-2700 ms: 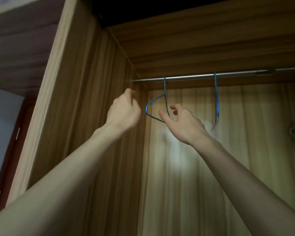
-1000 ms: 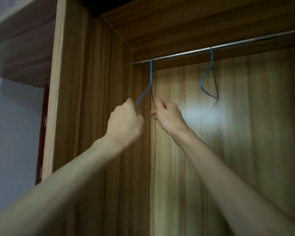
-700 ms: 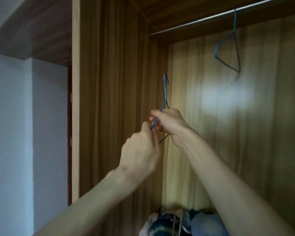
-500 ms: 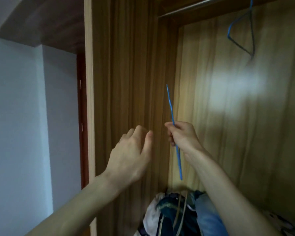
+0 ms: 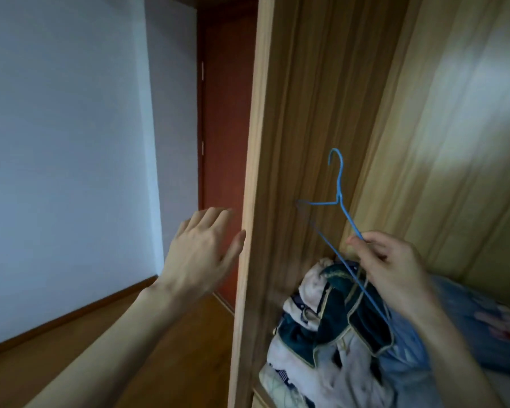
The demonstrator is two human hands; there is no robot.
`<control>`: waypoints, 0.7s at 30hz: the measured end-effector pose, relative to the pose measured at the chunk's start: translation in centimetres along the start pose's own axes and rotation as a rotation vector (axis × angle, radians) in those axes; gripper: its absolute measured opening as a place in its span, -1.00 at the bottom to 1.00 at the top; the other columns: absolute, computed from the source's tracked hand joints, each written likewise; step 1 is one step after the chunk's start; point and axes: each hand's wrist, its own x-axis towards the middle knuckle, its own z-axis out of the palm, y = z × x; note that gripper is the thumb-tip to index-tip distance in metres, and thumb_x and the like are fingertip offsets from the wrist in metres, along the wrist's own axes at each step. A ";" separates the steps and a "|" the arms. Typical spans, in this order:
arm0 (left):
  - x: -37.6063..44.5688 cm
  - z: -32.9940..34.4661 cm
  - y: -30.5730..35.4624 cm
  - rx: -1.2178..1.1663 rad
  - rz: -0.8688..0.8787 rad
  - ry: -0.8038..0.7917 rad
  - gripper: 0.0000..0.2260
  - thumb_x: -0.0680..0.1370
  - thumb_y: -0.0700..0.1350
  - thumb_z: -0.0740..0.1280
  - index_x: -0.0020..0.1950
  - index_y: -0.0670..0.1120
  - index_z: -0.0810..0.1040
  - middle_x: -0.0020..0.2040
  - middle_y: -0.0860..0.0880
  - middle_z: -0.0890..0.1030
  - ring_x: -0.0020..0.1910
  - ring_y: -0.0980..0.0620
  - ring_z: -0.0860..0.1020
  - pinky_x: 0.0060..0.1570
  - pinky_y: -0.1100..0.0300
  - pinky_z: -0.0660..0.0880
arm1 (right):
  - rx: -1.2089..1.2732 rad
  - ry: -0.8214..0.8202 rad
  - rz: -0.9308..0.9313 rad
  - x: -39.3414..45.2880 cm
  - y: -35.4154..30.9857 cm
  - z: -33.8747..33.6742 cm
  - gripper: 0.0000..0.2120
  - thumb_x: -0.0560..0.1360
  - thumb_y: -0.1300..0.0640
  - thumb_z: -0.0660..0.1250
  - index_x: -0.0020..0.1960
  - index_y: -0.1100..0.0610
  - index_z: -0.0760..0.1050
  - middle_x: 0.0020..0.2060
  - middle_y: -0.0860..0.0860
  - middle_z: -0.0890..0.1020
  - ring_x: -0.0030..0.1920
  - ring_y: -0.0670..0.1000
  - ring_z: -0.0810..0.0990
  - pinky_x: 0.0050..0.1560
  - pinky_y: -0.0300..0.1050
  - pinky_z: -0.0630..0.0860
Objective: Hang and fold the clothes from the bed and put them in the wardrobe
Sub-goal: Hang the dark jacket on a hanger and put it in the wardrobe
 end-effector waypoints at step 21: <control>-20.7 -9.1 -15.4 0.153 -0.410 -0.017 -0.54 0.69 0.23 0.09 0.46 -0.01 0.42 0.35 0.04 0.53 0.34 -0.06 0.47 0.29 -0.01 0.44 | -0.256 -0.289 -0.181 -13.6 -12.8 9.9 -0.83 0.59 0.09 0.37 -0.18 -0.01 0.58 -0.52 -0.01 0.55 -0.36 -0.01 0.54 -0.26 -0.16 0.42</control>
